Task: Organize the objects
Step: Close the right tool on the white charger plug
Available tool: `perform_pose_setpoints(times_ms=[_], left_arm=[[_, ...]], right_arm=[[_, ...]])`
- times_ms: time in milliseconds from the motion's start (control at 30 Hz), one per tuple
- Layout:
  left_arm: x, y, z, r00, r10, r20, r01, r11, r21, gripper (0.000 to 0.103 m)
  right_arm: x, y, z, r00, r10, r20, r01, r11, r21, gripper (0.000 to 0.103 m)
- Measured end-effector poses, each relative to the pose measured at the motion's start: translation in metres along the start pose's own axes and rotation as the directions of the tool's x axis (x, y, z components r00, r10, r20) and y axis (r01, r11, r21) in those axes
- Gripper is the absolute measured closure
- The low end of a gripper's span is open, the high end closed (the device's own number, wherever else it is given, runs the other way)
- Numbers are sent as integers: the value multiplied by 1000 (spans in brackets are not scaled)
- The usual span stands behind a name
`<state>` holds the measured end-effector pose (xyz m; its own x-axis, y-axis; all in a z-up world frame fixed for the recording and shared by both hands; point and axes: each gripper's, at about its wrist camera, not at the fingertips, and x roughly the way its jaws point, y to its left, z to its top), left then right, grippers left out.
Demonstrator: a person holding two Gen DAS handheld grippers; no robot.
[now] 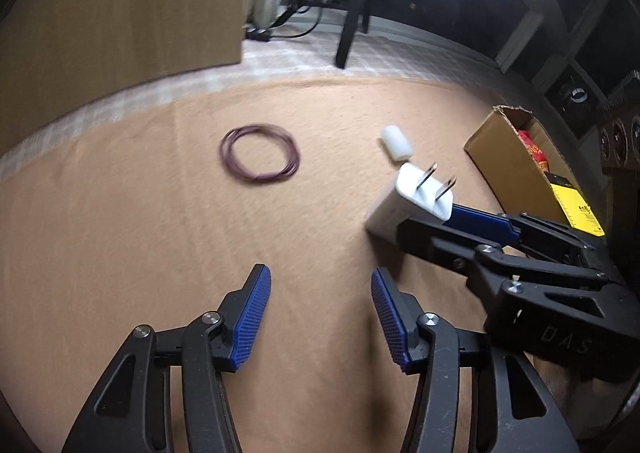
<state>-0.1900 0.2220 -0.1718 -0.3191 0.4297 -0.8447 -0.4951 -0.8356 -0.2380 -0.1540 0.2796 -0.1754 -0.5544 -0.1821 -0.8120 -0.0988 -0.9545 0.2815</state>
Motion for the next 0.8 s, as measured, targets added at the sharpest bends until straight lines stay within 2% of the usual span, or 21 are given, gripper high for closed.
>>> perform_pose_setpoints(times_ms=[167, 200, 433, 600, 667, 800], left_arm=[[12, -19, 12, 1000, -5, -1, 5, 994, 107, 48], [13, -21, 13, 1000, -11, 0, 11, 993, 116, 48], [21, -28, 20, 998, -54, 8, 52, 987, 149, 49], [22, -28, 21, 998, -63, 23, 58, 985, 165, 64], [21, -25, 22, 996, -86, 18, 83, 985, 148, 72], [12, -30, 22, 996, -80, 34, 74, 983, 169, 72]], right_arm=[[5, -1, 8, 1000, 4, -4, -5, 1000, -9, 68], [6, 0, 9, 1000, 14, -8, -14, 1000, -9, 72], [12, 2, 15, 1000, 25, -12, -25, 999, -30, 78], [13, 8, 17, 1000, 26, -13, -27, 998, -52, 79], [11, 8, 17, 1000, 29, -8, -29, 998, -52, 80], [0, 10, 15, 999, 31, 10, -31, 998, -52, 81]])
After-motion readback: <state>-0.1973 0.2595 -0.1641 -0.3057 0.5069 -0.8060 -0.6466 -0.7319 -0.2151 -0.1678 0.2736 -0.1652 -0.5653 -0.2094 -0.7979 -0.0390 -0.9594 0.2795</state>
